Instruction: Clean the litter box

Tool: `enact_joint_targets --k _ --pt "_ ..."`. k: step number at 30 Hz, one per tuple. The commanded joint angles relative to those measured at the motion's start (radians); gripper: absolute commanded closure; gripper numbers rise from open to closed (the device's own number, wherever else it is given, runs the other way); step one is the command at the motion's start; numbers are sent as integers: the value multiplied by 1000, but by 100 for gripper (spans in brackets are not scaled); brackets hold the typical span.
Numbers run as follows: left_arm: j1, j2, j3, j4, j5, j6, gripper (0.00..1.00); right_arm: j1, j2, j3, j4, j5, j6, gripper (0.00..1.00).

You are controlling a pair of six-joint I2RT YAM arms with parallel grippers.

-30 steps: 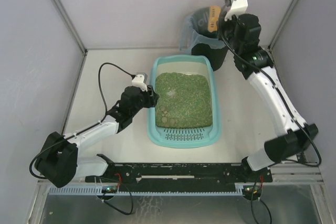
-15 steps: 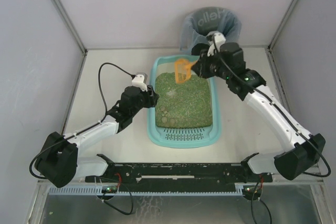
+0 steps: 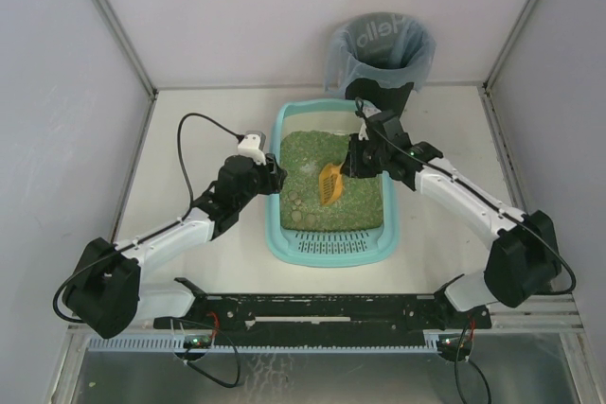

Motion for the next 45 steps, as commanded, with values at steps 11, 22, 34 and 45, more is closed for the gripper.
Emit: enact_joint_targets --k 11,22,34,45 --pt "-8 -5 25 32 22 15 49 38 151 -130 248 -233 223 100" --pt "-7 -4 26 34 24 14 50 115 134 -384 776 -322 608 100" --pt "-9 -15 23 32 20 17 50 104 114 -466 953 -233 715 100" --pt "-9 -19 22 32 17 17 50 33 -56 -518 872 -131 641 100"
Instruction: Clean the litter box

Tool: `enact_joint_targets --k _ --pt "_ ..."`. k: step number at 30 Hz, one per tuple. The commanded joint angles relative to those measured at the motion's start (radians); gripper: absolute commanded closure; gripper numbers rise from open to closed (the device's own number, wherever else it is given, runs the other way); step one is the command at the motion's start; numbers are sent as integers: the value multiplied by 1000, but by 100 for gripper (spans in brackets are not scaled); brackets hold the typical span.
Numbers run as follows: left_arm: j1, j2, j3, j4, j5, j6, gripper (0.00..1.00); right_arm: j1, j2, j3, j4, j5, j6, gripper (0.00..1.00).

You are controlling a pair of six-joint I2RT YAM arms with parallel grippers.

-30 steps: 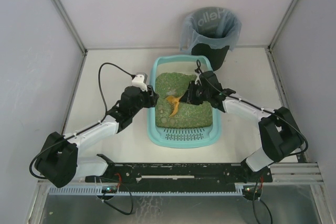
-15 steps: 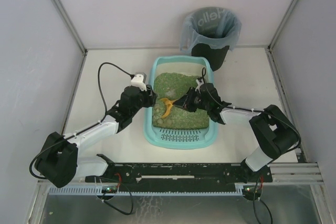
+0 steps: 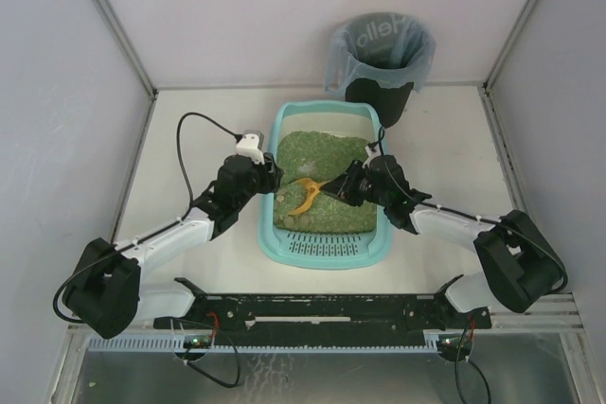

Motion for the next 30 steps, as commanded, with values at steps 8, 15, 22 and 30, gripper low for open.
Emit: enact_joint_targets --k 8,15,22,30 --pt "-13 -16 22 35 52 -2 50 -57 -125 -25 32 15 -53 100" --pt "-13 -15 21 35 51 -2 50 -153 -243 -84 81 -108 -89 100" --pt "-13 -17 22 35 50 -4 50 -346 -395 -170 112 -250 -73 100" --pt "-15 -14 23 37 54 -6 50 -418 -368 -255 347 -403 92 100"
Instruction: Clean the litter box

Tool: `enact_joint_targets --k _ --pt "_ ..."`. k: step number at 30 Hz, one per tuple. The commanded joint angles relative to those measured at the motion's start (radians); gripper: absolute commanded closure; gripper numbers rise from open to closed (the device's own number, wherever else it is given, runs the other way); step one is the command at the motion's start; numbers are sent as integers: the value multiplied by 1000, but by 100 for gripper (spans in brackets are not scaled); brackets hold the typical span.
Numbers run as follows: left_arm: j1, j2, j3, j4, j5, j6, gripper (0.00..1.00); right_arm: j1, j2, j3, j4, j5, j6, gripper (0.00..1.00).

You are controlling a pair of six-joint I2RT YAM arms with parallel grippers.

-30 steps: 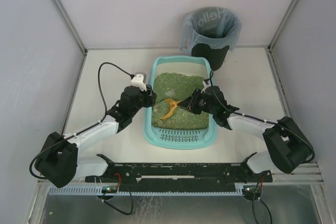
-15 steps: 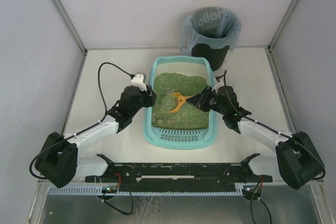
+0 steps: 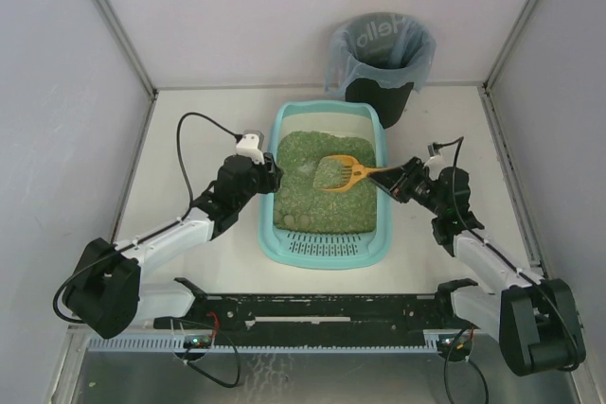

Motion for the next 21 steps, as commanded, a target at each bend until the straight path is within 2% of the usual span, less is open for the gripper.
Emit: enact_joint_targets --k 1,5,7,9,12,17,21 --pt "-14 -14 23 35 53 -5 50 -14 40 -7 251 -164 105 100" --pt "-14 -20 21 35 47 -4 51 -76 6 -60 245 -100 158 100" --pt "-15 -14 23 37 51 -5 50 -37 37 -26 265 -152 136 100" --pt "-14 -9 27 36 57 -6 50 -49 49 -22 284 -191 138 100" --pt "-14 -16 23 35 53 -6 50 -101 4 -92 259 -94 187 100" --pt "-14 -13 24 37 53 -6 50 -41 81 -16 337 -241 144 100" --pt "-16 -16 23 35 51 -9 50 -110 27 -81 278 -129 168 100"
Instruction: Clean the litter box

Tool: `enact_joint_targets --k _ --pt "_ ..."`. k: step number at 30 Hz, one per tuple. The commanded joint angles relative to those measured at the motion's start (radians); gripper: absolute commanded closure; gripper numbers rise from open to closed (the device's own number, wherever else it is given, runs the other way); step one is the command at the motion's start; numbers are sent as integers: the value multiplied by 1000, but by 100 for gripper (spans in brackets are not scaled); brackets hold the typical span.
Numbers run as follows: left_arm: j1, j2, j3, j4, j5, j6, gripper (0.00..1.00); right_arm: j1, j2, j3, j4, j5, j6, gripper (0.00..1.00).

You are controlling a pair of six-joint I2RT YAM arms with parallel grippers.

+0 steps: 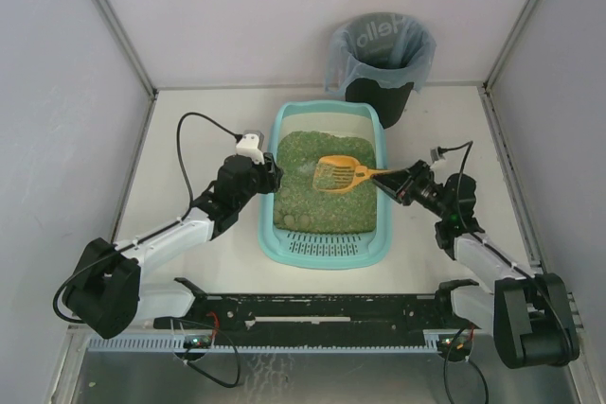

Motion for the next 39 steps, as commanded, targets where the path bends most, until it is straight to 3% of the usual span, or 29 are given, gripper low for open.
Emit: enact_joint_targets --k 1,4,8,12,16,23,39 --pt "-15 -20 20 35 45 -8 50 -30 -42 13 38 31 -13 100" --pt "-16 -18 20 37 41 -10 51 33 -13 87 -8 -61 -102 100" --pt "-15 -11 24 34 47 -10 51 -56 -78 -6 -30 66 -35 100" --pt "-14 -12 23 38 45 -12 51 26 -25 90 -43 -44 -119 100" --pt "-16 -10 25 33 47 -12 51 51 -96 134 -325 155 -256 100" --pt "-16 -1 29 35 52 -16 51 264 -68 322 -669 493 -487 100" --pt "-16 -8 31 22 44 -10 51 508 301 646 -831 702 -634 100"
